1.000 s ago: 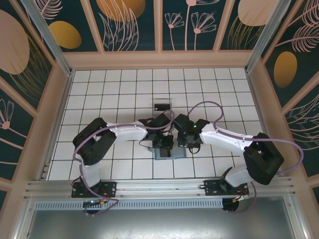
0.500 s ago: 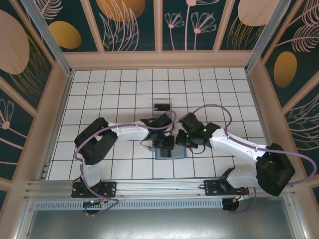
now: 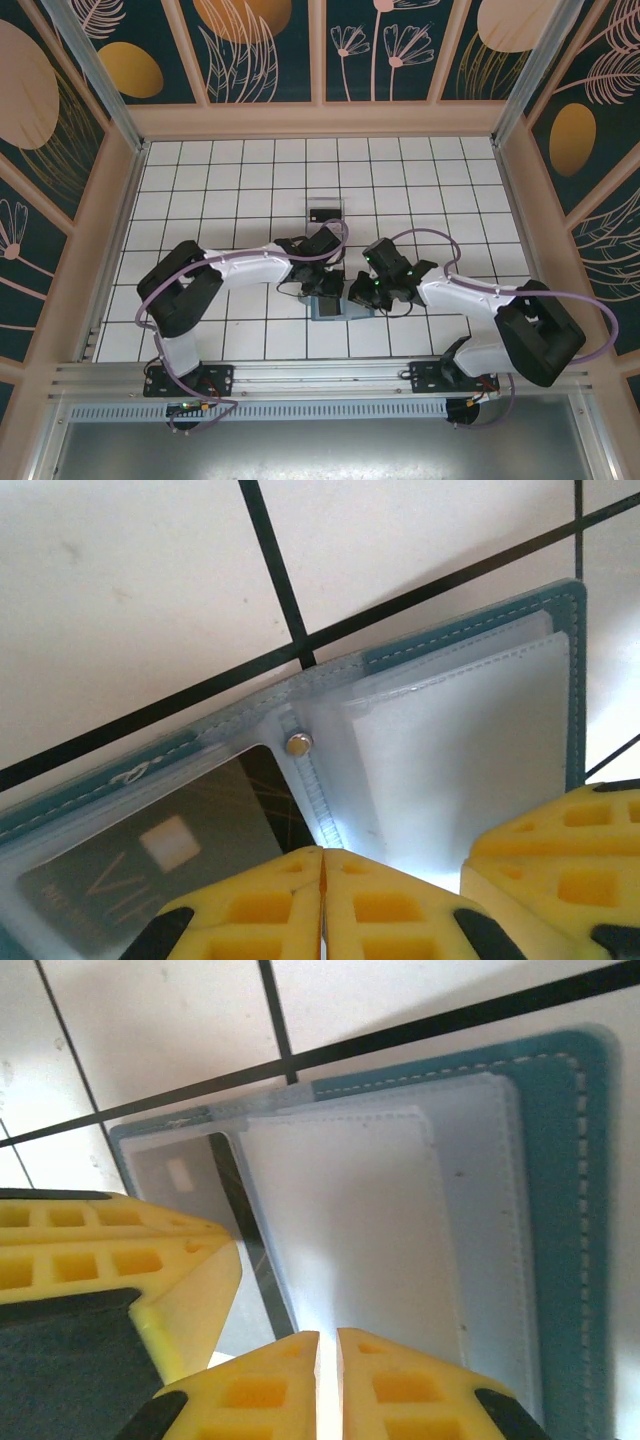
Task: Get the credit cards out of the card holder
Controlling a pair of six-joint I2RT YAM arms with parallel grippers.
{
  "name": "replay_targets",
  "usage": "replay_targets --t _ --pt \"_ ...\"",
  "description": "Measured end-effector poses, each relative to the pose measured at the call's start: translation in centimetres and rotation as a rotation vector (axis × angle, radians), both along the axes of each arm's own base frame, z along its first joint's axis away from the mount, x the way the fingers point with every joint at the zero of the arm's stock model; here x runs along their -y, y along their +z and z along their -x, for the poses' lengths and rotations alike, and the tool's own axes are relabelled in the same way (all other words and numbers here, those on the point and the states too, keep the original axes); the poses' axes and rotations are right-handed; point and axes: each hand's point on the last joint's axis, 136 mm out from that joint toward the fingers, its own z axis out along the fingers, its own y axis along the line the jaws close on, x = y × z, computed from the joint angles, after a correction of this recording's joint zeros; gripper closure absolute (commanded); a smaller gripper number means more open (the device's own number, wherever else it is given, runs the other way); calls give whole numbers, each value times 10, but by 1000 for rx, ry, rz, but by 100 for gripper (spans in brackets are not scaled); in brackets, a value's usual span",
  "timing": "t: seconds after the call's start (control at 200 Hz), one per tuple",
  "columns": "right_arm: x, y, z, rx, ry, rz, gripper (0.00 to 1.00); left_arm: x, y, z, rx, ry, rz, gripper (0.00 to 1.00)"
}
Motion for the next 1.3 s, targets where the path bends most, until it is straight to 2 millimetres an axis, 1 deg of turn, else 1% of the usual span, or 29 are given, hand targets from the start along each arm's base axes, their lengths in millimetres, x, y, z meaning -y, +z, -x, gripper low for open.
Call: replay_targets --t 0.135,0.24,0.355,0.485,0.621,0.766,0.961,1.301 --pt "-4 0 0 -5 8 -17 86 -7 7 -4 35 23 -13 90" --pt "-5 -4 0 -18 10 -15 86 -14 8 -4 50 38 -29 90" --pt "-6 -9 1 -37 15 -11 86 -22 5 -2 51 49 -49 90" --pt "-11 -7 -2 -41 20 -19 85 -31 3 2 44 63 -61 91" --pt "-15 -5 -7 -31 26 -26 84 -34 4 3 44 71 -46 91" --pt "-22 -1 -12 -20 34 -41 83 -42 -5 10 16 77 -58 92" --pt "-27 -1 -15 -15 56 -49 81 -42 -5 9 16 81 -52 92" --pt "-27 -17 -15 -16 99 -19 80 -44 -9 9 12 84 -53 92"
